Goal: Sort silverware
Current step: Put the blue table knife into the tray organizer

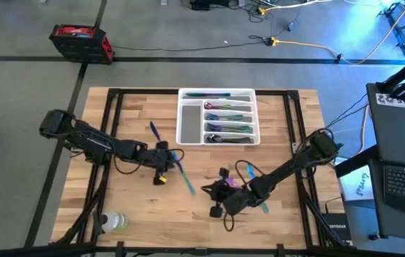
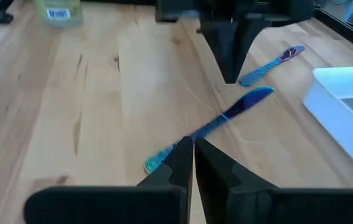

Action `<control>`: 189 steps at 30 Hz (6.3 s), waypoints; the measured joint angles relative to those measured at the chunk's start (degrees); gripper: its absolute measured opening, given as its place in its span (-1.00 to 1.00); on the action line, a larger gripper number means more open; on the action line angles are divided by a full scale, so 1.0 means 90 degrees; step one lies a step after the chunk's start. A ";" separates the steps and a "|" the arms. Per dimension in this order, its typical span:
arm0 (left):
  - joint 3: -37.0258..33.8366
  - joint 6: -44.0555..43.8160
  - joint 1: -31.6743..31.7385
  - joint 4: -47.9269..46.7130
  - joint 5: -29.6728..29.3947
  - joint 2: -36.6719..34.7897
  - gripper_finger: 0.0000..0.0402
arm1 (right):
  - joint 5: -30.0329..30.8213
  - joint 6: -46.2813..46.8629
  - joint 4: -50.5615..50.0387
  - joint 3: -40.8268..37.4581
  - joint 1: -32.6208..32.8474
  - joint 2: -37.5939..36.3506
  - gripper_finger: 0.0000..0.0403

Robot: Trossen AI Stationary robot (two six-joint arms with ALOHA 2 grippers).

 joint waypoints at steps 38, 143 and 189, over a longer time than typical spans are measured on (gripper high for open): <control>-0.0217 -0.0740 0.0563 0.1894 0.0404 0.1302 -1.00 | -0.1004 0.0491 -0.0464 0.0401 -0.0005 0.0632 -1.00; -0.2344 0.0299 -0.1277 0.4467 -0.0373 0.0161 -1.00 | -0.1193 -0.0471 0.3584 -0.0439 -0.1059 0.1908 0.31; -0.2337 -0.0104 -0.1279 0.4379 -0.0378 0.0561 -1.00 | -0.1593 -0.0687 0.4361 -0.0689 -0.0920 0.2624 -0.29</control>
